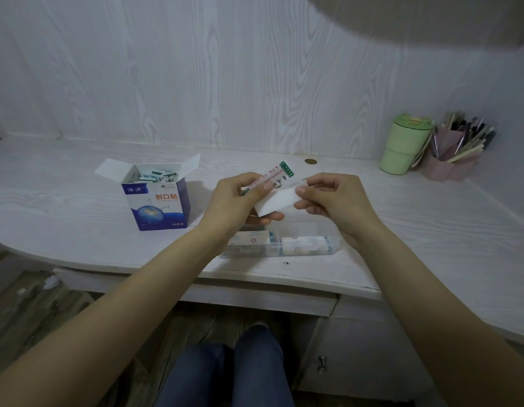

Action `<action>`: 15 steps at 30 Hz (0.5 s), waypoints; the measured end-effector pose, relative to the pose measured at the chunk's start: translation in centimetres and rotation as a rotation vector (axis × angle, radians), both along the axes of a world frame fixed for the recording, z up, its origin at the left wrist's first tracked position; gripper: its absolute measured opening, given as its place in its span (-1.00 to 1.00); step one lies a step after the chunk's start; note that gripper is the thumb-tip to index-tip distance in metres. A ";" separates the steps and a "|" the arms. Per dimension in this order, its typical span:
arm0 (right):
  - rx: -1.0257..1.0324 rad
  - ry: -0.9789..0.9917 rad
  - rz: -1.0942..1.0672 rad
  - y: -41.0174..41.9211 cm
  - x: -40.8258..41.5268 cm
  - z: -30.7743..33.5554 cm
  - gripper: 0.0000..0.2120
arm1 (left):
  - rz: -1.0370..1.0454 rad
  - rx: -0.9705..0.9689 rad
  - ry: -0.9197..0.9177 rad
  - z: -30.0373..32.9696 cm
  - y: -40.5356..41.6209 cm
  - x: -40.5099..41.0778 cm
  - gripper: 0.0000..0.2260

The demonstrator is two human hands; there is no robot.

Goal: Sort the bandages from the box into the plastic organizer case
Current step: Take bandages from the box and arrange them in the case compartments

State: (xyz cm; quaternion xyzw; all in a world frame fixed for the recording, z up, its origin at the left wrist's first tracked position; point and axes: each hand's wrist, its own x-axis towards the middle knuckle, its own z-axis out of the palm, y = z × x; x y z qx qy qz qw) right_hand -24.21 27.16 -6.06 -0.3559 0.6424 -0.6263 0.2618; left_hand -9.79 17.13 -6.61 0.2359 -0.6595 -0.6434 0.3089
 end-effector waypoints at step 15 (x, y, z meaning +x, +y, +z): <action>0.319 0.369 -0.078 2.4 -3.5 -2.0 -0.89 | 0.055 -0.009 -0.024 -0.2 0.3 -0.4 -0.89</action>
